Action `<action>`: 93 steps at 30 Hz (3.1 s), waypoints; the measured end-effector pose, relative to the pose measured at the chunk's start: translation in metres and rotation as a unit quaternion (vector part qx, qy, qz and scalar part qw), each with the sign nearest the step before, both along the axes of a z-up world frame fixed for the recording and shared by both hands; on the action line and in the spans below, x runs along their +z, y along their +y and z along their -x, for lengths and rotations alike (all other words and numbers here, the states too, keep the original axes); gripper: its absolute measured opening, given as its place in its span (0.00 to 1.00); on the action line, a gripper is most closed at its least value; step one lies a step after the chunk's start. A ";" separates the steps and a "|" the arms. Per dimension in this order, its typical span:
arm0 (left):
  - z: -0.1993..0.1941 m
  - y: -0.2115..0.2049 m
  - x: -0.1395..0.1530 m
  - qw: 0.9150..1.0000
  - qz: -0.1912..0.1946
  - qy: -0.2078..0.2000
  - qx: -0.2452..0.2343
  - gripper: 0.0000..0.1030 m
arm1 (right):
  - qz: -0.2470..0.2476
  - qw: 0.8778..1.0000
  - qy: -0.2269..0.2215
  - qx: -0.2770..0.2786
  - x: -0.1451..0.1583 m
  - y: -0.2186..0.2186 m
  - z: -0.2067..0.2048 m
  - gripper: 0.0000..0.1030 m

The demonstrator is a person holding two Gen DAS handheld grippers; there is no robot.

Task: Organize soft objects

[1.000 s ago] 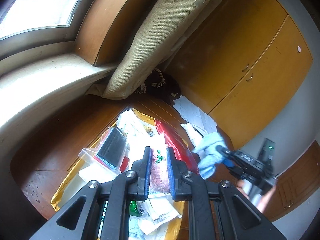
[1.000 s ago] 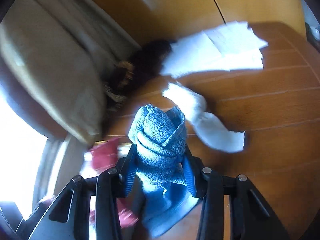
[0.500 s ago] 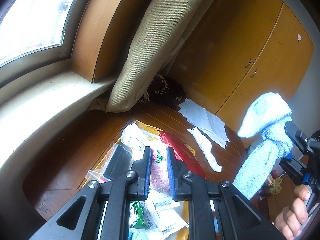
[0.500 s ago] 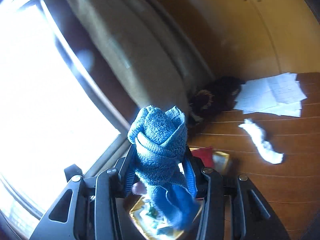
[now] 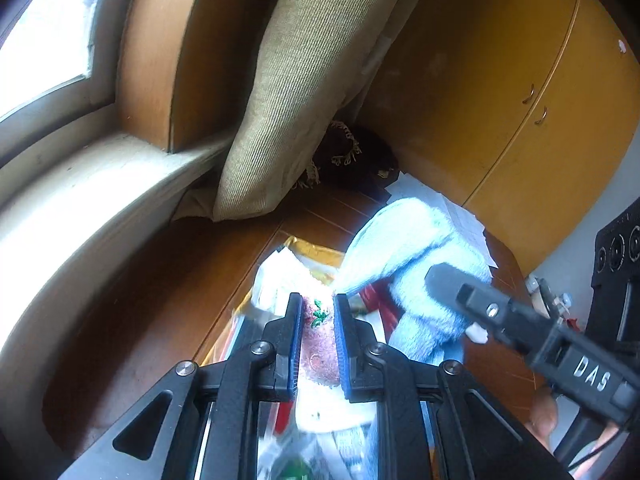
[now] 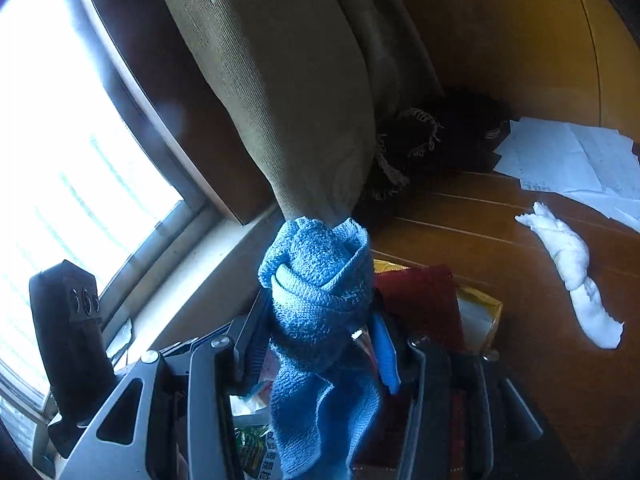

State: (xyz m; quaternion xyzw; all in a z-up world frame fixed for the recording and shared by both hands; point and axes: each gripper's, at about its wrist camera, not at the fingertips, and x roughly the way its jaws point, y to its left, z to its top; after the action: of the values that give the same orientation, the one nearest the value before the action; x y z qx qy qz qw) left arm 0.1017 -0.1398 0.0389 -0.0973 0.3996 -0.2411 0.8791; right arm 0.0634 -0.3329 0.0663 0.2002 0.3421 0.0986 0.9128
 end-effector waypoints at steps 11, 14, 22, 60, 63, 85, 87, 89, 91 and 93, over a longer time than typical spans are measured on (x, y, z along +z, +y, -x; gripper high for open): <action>-0.036 -0.009 -0.032 0.995 0.023 0.089 -0.024 0.53 | -0.030 0.999 0.037 -0.009 -0.030 -0.012 -0.014 0.54; -0.030 0.002 -0.028 0.994 0.061 0.090 -0.021 0.62 | -0.044 0.999 0.022 -0.011 -0.022 -0.019 -0.005 0.59; 0.011 0.018 0.000 0.993 0.107 0.051 -0.017 0.63 | -0.051 0.998 -0.021 -0.036 0.004 -0.049 0.034 0.59; 0.140 -0.100 -0.009 0.979 0.058 0.077 -0.181 0.68 | -0.111 0.970 0.092 -0.197 -0.104 -0.133 0.178 0.28; 0.143 -0.118 -0.022 0.975 0.062 0.109 -0.182 0.68 | -0.135 0.971 0.065 -0.186 -0.105 -0.126 0.211 0.28; 0.145 -0.045 0.006 0.981 0.154 0.086 -0.076 0.29 | -0.031 0.999 -0.039 0.004 -0.047 -0.027 0.239 0.27; 0.135 -0.021 0.016 0.983 0.160 0.072 -0.048 0.29 | -0.040 0.997 -0.049 0.038 -0.035 -0.011 0.221 0.27; 0.125 -0.001 0.021 0.984 0.163 0.062 -0.024 0.29 | -0.051 0.995 -0.051 0.065 -0.029 0.004 0.200 0.27; 0.115 0.015 0.022 0.985 0.162 0.057 -0.005 0.29 | -0.058 0.993 -0.050 0.086 -0.026 0.020 0.180 0.28; 0.101 0.026 0.019 0.985 0.162 0.059 0.006 0.29 | -0.061 0.993 -0.045 0.093 -0.025 0.035 0.163 0.28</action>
State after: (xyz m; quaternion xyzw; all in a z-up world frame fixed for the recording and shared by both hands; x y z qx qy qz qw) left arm 0.0009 -0.1138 0.0576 -0.2546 0.4060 -0.2915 0.8279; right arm -0.0997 -0.2980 0.0416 0.2187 0.3114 0.2125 0.9000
